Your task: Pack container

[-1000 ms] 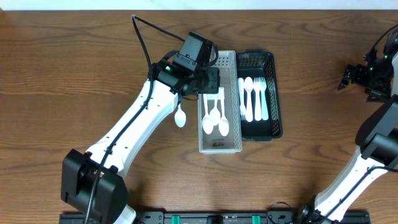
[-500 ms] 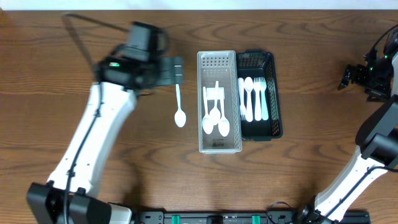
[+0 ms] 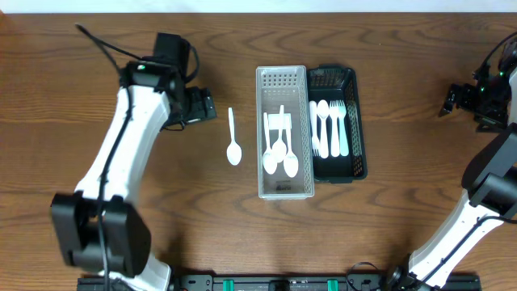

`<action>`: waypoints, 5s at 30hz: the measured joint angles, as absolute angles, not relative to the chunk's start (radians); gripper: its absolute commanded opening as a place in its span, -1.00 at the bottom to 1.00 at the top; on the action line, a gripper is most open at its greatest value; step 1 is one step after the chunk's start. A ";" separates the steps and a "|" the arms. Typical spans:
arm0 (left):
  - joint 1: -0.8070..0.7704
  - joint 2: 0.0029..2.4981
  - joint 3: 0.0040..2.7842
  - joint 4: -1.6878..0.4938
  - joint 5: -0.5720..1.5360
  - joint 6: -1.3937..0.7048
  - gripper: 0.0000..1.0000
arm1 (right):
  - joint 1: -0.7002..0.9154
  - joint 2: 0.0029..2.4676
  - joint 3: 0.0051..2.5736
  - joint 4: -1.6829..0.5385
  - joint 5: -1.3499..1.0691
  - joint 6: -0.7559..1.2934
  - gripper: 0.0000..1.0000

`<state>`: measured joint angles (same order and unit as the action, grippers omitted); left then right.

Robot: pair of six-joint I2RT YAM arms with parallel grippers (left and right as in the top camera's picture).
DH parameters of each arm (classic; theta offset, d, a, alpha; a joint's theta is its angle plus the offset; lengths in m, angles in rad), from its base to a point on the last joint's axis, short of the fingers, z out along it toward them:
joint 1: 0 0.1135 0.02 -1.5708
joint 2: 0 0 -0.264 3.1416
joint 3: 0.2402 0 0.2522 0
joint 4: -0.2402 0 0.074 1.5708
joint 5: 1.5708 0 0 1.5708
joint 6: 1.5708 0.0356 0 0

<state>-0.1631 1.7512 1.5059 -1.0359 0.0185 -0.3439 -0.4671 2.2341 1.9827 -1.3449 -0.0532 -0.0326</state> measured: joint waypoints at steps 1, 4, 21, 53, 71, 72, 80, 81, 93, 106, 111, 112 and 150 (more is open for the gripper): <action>-0.167 1.769 1.505 -1.036 0.019 -0.344 0.96 | -0.467 2.234 1.983 -1.345 -0.053 -0.033 0.99; -0.179 1.821 1.505 -1.036 0.019 -0.348 0.96 | -0.467 2.234 1.983 -1.345 -0.053 -0.033 0.98; -0.286 1.943 1.501 -0.941 0.022 -0.324 0.96 | -0.467 2.234 1.983 -1.345 -0.053 -0.033 0.98; -0.286 2.093 1.500 -0.841 0.059 -0.296 0.96 | -0.467 2.234 1.983 -1.345 -0.053 -0.033 0.98; -0.286 2.103 1.500 -0.830 0.048 -0.310 0.96 | -0.467 2.234 1.983 -1.345 -0.053 -0.033 0.99; -0.286 2.104 1.500 -0.830 0.048 -0.311 0.96 | -0.467 2.234 1.983 -1.345 -0.053 -0.033 0.98; -0.314 2.104 1.500 -0.829 0.045 -0.311 0.96 | -0.467 2.234 1.983 -1.345 -0.053 -0.033 0.99; -0.319 2.104 1.500 -0.829 0.045 -0.311 0.96 | -0.467 2.234 1.983 -1.345 -0.053 -0.033 0.99; -0.329 2.120 1.500 -0.815 0.045 -0.311 0.96 | -0.467 2.234 1.983 -1.345 -0.053 -0.033 0.99; -0.329 2.128 1.502 -0.826 0.056 -0.322 0.03 | -0.467 2.234 1.983 -1.345 -0.053 -0.033 0.98; -0.329 2.128 1.502 -0.828 0.054 -0.323 -0.54 | -0.467 2.234 1.983 -1.345 -0.053 -0.033 0.98; -0.329 2.128 1.502 -0.829 0.053 -0.319 -0.62 | -0.467 2.234 1.983 -1.345 -0.053 -0.033 0.98; -0.524 1.700 1.549 -0.731 0.178 -0.377 -0.88 | -0.467 2.234 1.983 -1.345 -0.053 -0.033 0.99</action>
